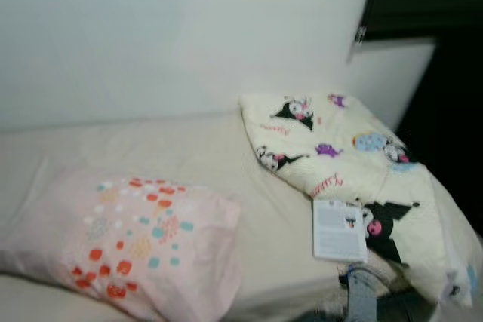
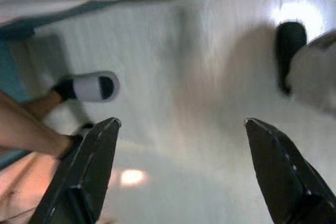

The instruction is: Clean up the room

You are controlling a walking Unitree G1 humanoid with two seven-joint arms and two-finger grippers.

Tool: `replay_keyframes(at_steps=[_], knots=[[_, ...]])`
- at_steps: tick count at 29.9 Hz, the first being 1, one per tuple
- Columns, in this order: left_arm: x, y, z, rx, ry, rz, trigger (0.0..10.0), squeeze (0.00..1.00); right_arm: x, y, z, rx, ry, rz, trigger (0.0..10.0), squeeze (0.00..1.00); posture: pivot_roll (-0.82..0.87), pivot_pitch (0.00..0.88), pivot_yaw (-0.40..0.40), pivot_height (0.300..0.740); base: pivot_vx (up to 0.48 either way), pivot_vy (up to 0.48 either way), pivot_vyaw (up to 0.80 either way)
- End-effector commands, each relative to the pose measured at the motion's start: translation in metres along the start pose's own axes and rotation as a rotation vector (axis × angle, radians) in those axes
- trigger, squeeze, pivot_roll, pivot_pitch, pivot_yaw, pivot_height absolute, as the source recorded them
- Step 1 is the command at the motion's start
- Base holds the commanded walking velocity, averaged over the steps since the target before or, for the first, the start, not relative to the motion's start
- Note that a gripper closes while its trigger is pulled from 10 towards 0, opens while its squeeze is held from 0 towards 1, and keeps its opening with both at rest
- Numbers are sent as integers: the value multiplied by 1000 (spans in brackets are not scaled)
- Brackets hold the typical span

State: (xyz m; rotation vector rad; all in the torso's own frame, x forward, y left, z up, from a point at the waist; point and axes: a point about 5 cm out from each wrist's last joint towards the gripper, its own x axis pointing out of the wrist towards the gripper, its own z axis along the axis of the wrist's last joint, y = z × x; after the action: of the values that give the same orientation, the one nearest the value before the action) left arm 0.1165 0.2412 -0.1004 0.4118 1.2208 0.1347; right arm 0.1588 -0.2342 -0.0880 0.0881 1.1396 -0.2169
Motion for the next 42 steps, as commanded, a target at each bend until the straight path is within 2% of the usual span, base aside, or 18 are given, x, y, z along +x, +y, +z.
replay_keyframes(at_steps=[1, 6, 13, 20, 23, 25, 30, 39, 42], knots=[[-1, -2, -8, 37, 29, -17, 10000, 0, 1, 7, 3, -62, -11, 20, 10000, 0, -28, 0, -43, 740, 0, 0, 763], [-1, -3, -5, 65, 15, -26, 10000, 0, 1, 9, -7, -121, 18, 27, 10000, 0, -25, 0, -46, 740, 0, 0, 793], [-1, -8, 1, 91, -4, -41, 10000, 0, 1, 15, -3, -159, 5, 35, 10000, 0, -27, 0, -48, 740, 0, 0, 800], [-1, -12, 3, 116, -10, -54, 10000, 0, 2, 41, 3, -199, -14, 66, 10000, 0, -22, 0, -57, 740, 0, 0, 800], [-1, -12, 3, 121, -10, -55, 10000, 0, 2, 44, 3, -201, -15, 69, 10000, 0, -22, 0, -57, 740, 0, 0, 800], [-1, -13, 3, 130, -10, -61, 10000, 0, 2, 54, 3, -213, -18, 81, 10000, 0, -22, 0, -58, 740, 0, 0, 800], [-2, -17, 2, 139, -11, -74, 10000, 0, 2, 64, 5, -224, -23, 90, 10000, 0, -23, 0, -57, 740, 0, 0, 800], [-2, -19, 3, 149, -15, -83, 10000, 0, 1, 72, 6, -245, -28, 94, 10000, 0, -25, 0, -50, 740, 0, 0, 800], [-2, -19, 3, 153, -16, -85, 10000, 0, 2, 67, 6, -249, -27, 88, 10000, 0, -25, 0, -50, 740, 0, 0, 800]])
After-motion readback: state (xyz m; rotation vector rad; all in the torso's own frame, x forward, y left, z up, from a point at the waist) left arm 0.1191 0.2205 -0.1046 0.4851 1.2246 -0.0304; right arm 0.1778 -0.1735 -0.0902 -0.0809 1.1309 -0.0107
